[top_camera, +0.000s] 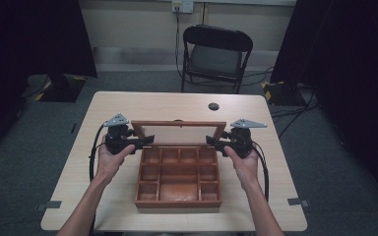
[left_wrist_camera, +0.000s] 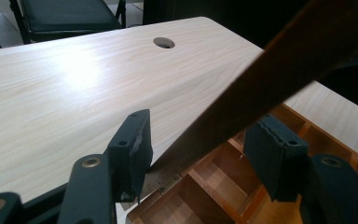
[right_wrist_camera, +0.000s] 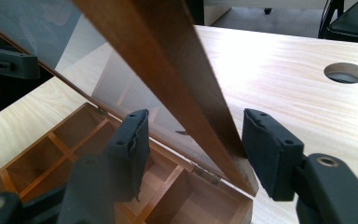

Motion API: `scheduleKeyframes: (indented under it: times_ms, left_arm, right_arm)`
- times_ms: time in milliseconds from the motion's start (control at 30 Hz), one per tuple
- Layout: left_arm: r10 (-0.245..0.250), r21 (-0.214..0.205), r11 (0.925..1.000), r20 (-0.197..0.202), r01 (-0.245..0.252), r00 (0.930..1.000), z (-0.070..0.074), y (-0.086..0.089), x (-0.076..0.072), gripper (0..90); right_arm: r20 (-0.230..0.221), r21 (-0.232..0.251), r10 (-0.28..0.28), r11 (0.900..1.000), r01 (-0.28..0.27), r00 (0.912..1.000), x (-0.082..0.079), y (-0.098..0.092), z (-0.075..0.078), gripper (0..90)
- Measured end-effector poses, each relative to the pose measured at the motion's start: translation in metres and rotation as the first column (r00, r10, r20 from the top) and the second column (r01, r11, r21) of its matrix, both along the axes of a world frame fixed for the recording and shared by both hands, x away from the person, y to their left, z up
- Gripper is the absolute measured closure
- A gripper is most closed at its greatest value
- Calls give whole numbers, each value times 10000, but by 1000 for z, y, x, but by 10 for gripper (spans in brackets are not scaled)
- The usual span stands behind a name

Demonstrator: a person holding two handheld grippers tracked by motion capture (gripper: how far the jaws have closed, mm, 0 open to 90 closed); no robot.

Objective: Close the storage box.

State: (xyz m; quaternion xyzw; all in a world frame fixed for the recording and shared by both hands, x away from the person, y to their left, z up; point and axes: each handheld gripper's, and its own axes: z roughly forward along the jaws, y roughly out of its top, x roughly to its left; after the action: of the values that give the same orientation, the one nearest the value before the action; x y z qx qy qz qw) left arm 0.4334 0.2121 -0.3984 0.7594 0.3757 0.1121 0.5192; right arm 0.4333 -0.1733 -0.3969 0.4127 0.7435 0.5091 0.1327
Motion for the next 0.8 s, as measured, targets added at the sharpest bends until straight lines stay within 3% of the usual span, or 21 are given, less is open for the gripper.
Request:
scheduleKeyframes:
  times_ms: [433,533,800]
  left_arm:
    - [-150,55,9999,-33,150,9999,-2,0,-13,388]
    - [-68,264,9996,61,66,10000,-2,-1,-18,379]
    - [-118,171,9998,89,116,9999,-3,-1,-22,361]
  right_arm:
    - [-14,-225,37,9997,-38,10000,-13,-1,-2,385]
    - [19,-346,58,9994,-57,10000,-17,-1,-2,382]
    - [162,-424,34,9991,-27,9999,-22,-1,-5,352]
